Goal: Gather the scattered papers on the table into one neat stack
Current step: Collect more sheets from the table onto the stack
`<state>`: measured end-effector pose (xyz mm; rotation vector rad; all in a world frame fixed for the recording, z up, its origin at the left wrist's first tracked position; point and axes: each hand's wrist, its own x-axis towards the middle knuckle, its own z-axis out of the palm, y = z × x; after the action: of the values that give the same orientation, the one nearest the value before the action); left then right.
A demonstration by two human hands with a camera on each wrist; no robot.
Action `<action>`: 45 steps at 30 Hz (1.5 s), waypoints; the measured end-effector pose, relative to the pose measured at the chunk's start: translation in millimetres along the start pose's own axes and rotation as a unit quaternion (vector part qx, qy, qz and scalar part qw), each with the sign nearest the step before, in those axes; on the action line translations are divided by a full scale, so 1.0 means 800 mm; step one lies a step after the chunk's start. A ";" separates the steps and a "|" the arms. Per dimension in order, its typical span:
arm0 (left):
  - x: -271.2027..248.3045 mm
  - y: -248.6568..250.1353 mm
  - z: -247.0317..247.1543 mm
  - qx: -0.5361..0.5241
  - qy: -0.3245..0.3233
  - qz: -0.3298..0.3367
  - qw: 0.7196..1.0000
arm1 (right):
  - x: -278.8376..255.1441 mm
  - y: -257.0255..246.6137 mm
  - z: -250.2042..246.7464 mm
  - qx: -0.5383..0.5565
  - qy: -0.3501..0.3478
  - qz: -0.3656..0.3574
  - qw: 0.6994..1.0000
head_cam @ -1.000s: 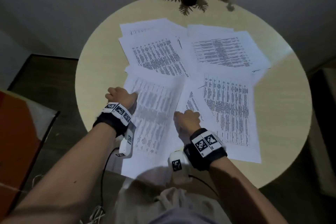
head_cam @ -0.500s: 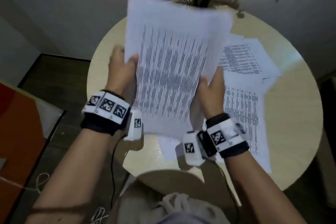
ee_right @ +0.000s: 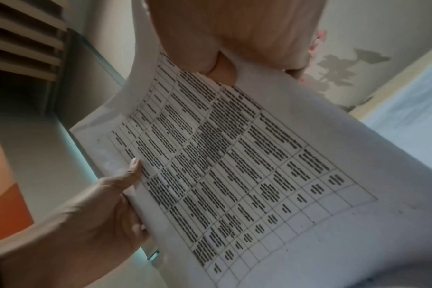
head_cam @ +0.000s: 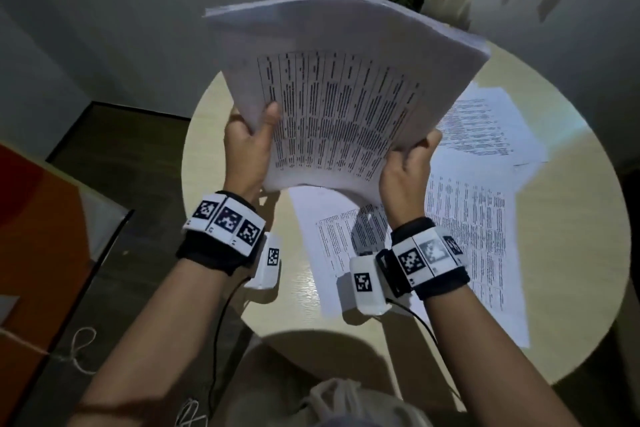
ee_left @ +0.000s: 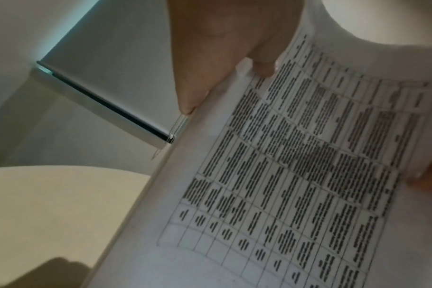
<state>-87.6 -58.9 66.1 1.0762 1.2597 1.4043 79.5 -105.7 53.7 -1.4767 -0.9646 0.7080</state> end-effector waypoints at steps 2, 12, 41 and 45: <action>0.007 0.004 -0.005 0.000 0.000 0.010 1.000 | 0.007 -0.002 0.011 -0.018 0.010 -0.013 1.000; 0.106 -0.053 -0.082 0.200 0.196 -0.079 0.957 | -0.003 0.042 0.089 -0.133 -0.109 0.120 0.978; 0.058 -0.138 0.054 0.549 -0.154 -0.186 0.800 | 0.137 0.145 -0.056 -0.451 -0.101 0.205 0.862; 0.079 -0.119 0.013 0.373 -0.037 -0.253 0.892 | 0.074 0.138 -0.095 -0.417 -0.135 0.225 0.870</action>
<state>-81.2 9.1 -26.5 1.1461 1.9204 0.4650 192.1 -88.7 -38.5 -2.4704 -1.2346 0.8997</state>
